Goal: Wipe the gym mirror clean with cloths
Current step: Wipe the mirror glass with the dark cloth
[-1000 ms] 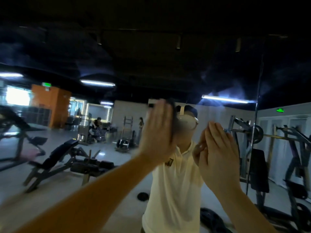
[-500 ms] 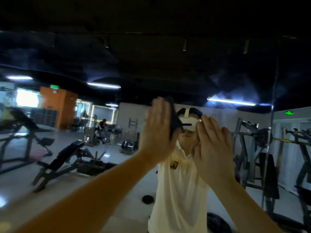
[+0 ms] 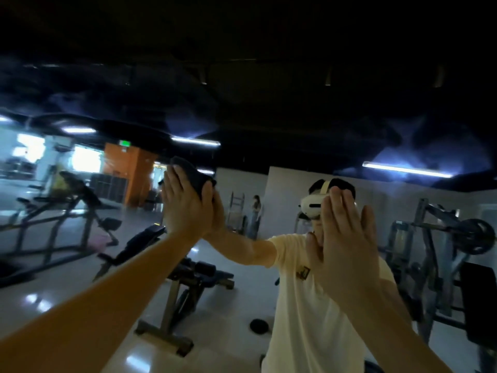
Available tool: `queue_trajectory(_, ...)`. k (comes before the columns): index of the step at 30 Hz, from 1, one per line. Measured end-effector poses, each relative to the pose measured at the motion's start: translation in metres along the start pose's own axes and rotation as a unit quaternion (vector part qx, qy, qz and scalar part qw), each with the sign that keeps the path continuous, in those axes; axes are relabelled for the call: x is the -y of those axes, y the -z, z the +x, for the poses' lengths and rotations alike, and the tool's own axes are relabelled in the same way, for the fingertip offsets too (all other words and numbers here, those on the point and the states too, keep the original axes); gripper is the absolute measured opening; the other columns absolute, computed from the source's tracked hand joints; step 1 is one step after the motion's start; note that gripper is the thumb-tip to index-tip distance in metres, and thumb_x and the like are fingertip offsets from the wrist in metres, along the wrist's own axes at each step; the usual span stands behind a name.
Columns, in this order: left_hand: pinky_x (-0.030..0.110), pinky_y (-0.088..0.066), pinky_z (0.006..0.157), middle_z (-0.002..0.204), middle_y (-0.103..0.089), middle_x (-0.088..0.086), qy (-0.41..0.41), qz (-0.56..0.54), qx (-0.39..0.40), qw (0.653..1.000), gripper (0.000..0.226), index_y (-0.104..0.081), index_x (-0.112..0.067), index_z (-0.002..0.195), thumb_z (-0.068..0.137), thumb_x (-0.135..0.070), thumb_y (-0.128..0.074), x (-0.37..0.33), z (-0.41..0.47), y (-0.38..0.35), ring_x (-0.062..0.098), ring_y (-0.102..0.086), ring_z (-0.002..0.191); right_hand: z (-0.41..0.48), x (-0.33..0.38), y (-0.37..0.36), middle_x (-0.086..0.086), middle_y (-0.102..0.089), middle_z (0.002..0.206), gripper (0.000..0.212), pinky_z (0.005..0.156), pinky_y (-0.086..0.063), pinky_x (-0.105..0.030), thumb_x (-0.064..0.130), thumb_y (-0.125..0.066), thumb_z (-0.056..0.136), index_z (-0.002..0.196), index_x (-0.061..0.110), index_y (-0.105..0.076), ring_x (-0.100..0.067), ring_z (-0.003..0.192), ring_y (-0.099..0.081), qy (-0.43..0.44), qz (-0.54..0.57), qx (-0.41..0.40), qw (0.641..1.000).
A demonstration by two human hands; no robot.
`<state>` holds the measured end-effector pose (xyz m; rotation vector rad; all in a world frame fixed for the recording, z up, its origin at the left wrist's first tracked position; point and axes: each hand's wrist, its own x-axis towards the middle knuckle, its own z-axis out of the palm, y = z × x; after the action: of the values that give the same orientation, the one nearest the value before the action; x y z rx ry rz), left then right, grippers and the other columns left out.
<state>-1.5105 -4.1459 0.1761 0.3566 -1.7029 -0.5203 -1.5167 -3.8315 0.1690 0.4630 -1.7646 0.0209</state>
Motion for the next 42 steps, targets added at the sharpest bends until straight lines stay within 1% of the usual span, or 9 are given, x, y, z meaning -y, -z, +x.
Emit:
queue_trajectory(4, 0.05, -0.004, 0.13, 0.172, 0.003, 0.017, -0.161, -0.036, 0.023, 0.986, 0.084, 0.001, -0.009, 0.165, 0.103, -0.057, -0.03, -0.091, -0.054, -0.014, 0.031, 0.005, 0.16, 0.001, -0.004, 0.006, -0.017, -0.027, 0.166, 0.065, 0.122, -0.023, -0.061, 0.035, -0.039, 0.098, 0.155, 0.002, -0.036, -0.034, 0.155, -0.023, 0.012, 0.002, 0.007, 1.0)
queue_trajectory(9, 0.051, -0.01, 0.129, 0.172, -0.001, 0.017, -0.478, 0.046, 0.094, 0.872, 0.078, -0.006, -0.008, 0.165, 0.109, -0.053, -0.035, -0.116, -0.079, -0.021, 0.028, 0.005, 0.161, -0.001, -0.022, 0.015, -0.012, -0.024, 0.168, 0.064, 0.122, -0.028, -0.056, 0.033, -0.032, 0.098, 0.156, 0.005, -0.036, -0.027, 0.156, -0.023, 0.062, 0.003, 0.019, 0.998)
queue_trajectory(14, 0.055, -0.017, 0.128, 0.172, -0.007, 0.019, -0.292, 0.013, 0.04, 0.956, 0.079, -0.009, -0.006, 0.164, 0.106, -0.055, -0.031, -0.104, -0.06, -0.02, 0.031, -0.004, 0.16, -0.019, -0.042, 0.035, -0.011, -0.03, 0.166, 0.06, 0.126, -0.02, -0.05, 0.03, -0.03, 0.101, 0.154, 0.004, -0.042, -0.024, 0.155, -0.024, 0.072, 0.032, 0.038, 0.996)
queue_trajectory(17, 0.052, -0.011, 0.13, 0.172, -0.004, 0.019, -0.255, 0.001, 0.02, 0.967, 0.078, -0.008, -0.004, 0.165, 0.107, -0.054, -0.027, -0.144, -0.083, -0.032, 0.032, 0.0, 0.16, -0.036, -0.069, 0.059, -0.014, -0.035, 0.164, 0.061, 0.126, -0.014, -0.048, 0.027, -0.034, 0.097, 0.152, 0.004, -0.044, -0.028, 0.153, -0.03, 0.063, 0.007, 0.016, 0.998)
queue_trajectory(21, 0.05, -0.003, 0.13, 0.172, 0.001, 0.021, -0.346, 0.007, 0.042, 0.937, 0.078, -0.005, -0.003, 0.164, 0.109, -0.053, -0.027, -0.215, -0.112, -0.045, 0.032, 0.005, 0.16, -0.055, -0.123, 0.088, -0.011, -0.031, 0.166, 0.062, 0.126, -0.016, -0.05, 0.03, -0.031, 0.099, 0.156, 0.007, -0.038, -0.024, 0.155, -0.025, 0.013, -0.017, 0.012, 1.0)
queue_trajectory(27, 0.05, 0.001, 0.13, 0.171, 0.007, 0.021, -0.357, -0.019, 0.056, 0.932, 0.081, 0.007, -0.005, 0.162, 0.107, -0.053, -0.028, -0.316, -0.135, -0.052, 0.033, 0.01, 0.159, -0.078, -0.208, 0.104, -0.017, -0.034, 0.163, 0.066, 0.122, -0.026, -0.06, 0.031, -0.032, 0.094, 0.151, 0.001, -0.043, -0.031, 0.153, -0.029, -0.087, -0.056, -0.014, 0.995)
queue_trajectory(32, 0.049, -0.004, 0.13, 0.172, 0.003, 0.018, -0.542, 0.009, 0.108, 0.833, 0.079, 0.002, -0.008, 0.164, 0.109, -0.059, -0.022, -0.35, -0.179, -0.063, 0.029, 0.01, 0.16, -0.088, -0.248, 0.09, -0.015, -0.022, 0.168, 0.07, 0.124, -0.021, -0.06, 0.035, -0.026, 0.097, 0.158, 0.002, -0.029, -0.03, 0.156, -0.018, -0.132, -0.045, -0.025, 0.99)
queue_trajectory(34, 0.049, -0.004, 0.13, 0.172, 0.0, 0.018, -0.553, 0.031, 0.09, 0.828, 0.078, 0.0, -0.008, 0.164, 0.108, -0.056, -0.025, -0.337, -0.171, -0.062, 0.029, 0.007, 0.16, -0.092, -0.248, 0.086, -0.016, -0.02, 0.168, 0.07, 0.124, -0.02, -0.059, 0.035, -0.024, 0.098, 0.159, 0.001, -0.026, -0.032, 0.157, -0.017, -0.119, -0.042, -0.028, 0.992)
queue_trajectory(42, 0.052, -0.004, 0.13, 0.171, -0.003, 0.024, -0.29, -0.006, 0.014, 0.957, 0.075, -0.006, -0.002, 0.164, 0.11, -0.051, -0.022, -0.327, -0.124, -0.052, 0.036, 0.001, 0.16, -0.094, -0.25, 0.075, -0.018, -0.014, 0.17, 0.065, 0.126, -0.016, -0.057, 0.03, -0.024, 0.102, 0.16, 0.002, -0.02, -0.03, 0.159, -0.008, -0.124, -0.065, -0.017, 0.99)
